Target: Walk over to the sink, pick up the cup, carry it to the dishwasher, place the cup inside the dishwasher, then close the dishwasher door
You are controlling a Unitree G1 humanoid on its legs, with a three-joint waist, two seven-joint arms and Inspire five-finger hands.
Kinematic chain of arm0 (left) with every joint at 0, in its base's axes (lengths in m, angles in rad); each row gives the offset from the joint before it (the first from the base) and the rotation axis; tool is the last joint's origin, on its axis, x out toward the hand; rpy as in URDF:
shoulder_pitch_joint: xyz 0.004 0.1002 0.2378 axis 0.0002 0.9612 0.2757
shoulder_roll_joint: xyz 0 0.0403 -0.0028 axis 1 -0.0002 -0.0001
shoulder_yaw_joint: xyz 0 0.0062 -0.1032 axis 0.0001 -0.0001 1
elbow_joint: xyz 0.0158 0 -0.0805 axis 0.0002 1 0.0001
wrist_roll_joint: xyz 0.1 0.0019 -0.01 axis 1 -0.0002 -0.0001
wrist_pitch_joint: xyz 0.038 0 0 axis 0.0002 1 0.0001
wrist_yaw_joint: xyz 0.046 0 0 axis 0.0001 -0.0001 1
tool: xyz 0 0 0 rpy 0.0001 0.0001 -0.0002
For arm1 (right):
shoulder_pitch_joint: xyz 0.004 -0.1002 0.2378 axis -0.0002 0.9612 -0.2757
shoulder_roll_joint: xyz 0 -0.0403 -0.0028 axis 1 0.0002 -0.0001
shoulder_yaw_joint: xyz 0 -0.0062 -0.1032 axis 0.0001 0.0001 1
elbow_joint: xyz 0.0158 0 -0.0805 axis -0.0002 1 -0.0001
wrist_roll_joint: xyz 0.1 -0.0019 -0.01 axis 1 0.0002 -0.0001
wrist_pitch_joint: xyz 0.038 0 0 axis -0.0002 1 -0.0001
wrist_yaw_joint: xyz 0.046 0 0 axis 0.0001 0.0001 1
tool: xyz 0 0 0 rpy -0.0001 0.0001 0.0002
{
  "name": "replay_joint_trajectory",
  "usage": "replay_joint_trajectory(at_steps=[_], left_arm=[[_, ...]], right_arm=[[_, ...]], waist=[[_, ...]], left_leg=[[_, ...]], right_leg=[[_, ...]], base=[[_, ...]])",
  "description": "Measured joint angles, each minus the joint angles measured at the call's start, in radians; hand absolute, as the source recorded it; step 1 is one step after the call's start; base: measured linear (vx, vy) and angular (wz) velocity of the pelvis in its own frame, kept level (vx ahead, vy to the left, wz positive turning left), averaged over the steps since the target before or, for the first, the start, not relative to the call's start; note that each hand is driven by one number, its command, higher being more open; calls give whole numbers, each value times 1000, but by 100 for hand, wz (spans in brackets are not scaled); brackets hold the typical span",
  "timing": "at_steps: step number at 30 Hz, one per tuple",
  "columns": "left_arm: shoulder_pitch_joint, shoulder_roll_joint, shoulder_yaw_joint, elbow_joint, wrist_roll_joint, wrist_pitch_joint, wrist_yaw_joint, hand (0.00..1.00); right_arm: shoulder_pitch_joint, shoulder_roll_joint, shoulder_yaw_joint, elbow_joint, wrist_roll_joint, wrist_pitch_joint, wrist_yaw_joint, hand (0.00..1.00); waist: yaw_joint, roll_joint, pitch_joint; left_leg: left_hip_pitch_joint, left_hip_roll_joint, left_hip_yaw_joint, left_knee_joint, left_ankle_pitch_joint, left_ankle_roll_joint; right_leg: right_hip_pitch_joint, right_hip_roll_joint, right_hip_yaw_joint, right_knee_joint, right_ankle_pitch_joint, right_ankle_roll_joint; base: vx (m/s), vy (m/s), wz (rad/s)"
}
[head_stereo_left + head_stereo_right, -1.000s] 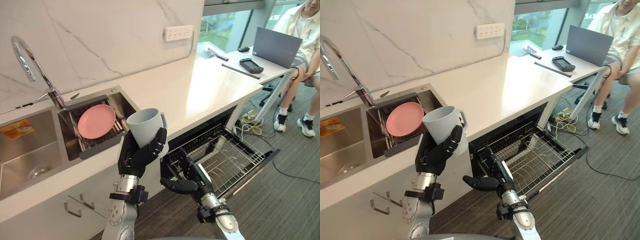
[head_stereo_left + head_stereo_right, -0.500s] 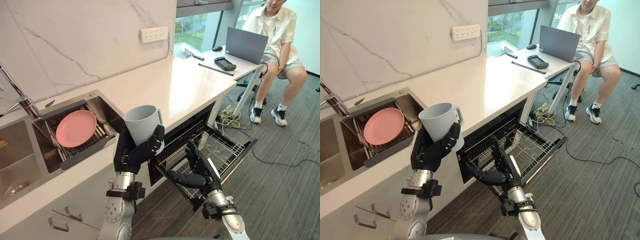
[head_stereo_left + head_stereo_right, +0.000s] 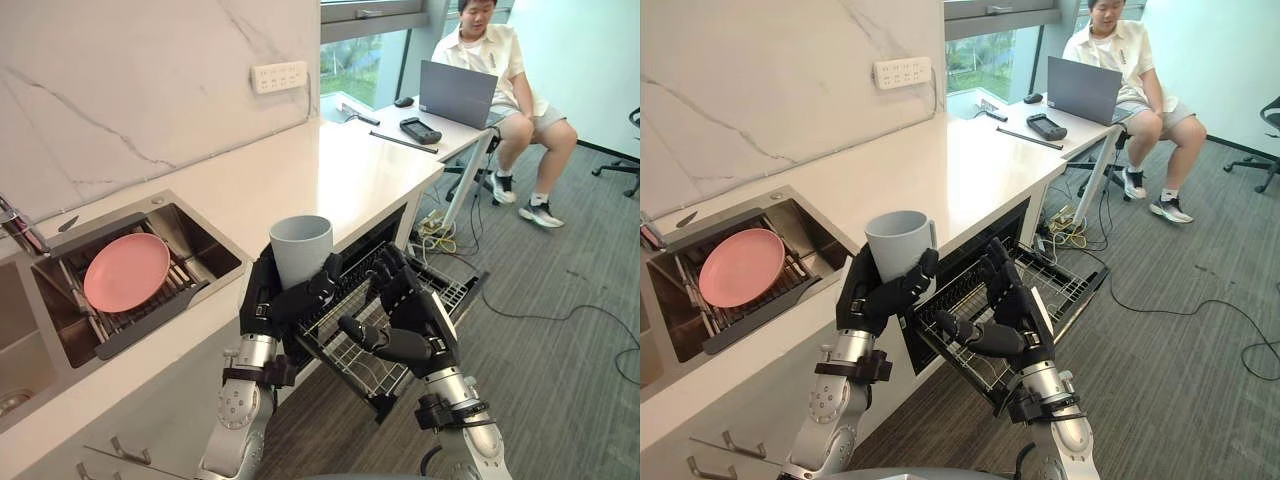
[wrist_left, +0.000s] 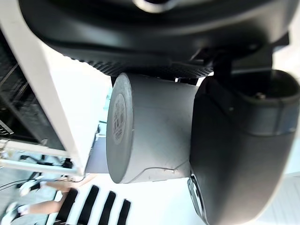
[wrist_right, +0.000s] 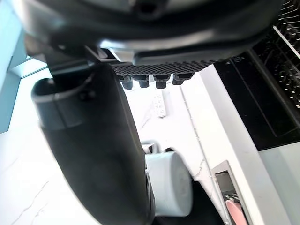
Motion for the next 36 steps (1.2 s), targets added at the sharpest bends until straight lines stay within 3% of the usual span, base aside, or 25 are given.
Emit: replay_joint_trajectory(at_steps=[12, 17, 26, 36], left_arm=[[0, 3, -42, 26, 68, 21, 9, 0], [0, 5, -54, 33, 108, 20, 7, 0], [0, 18, -94, 33, 244, 19, 17, 0], [0, 19, -132, 33, 263, 15, 16, 0]], right_arm=[[-1, -1, 0, -50, 6, -11, 0, 100], [-5, -11, 1, -51, 5, -11, -10, 100], [-23, -13, 3, -54, 5, -11, -82, 100], [-50, -13, 58, -54, -5, -1, -148, 100]], waist=[[-7, 0, -4], [-7, -1, -30], [-5, -4, -31], [-5, -14, -25]], left_leg=[[9, 4, 3, 0, 0, 0], [9, 9, 2, -12, 0, 0], [9, 16, -2, -14, -1, -1], [7, 16, -9, -14, -4, -6]], right_leg=[[0, 1, 1, -3, 2, -1], [19, 11, 4, -58, 37, 0], [47, 15, -1, -117, 64, -6], [46, 10, -16, -117, 65, -6]], base=[[10, -2, -7], [23, -12, -3], [0, 0, 0], [-3, 2, 1]])
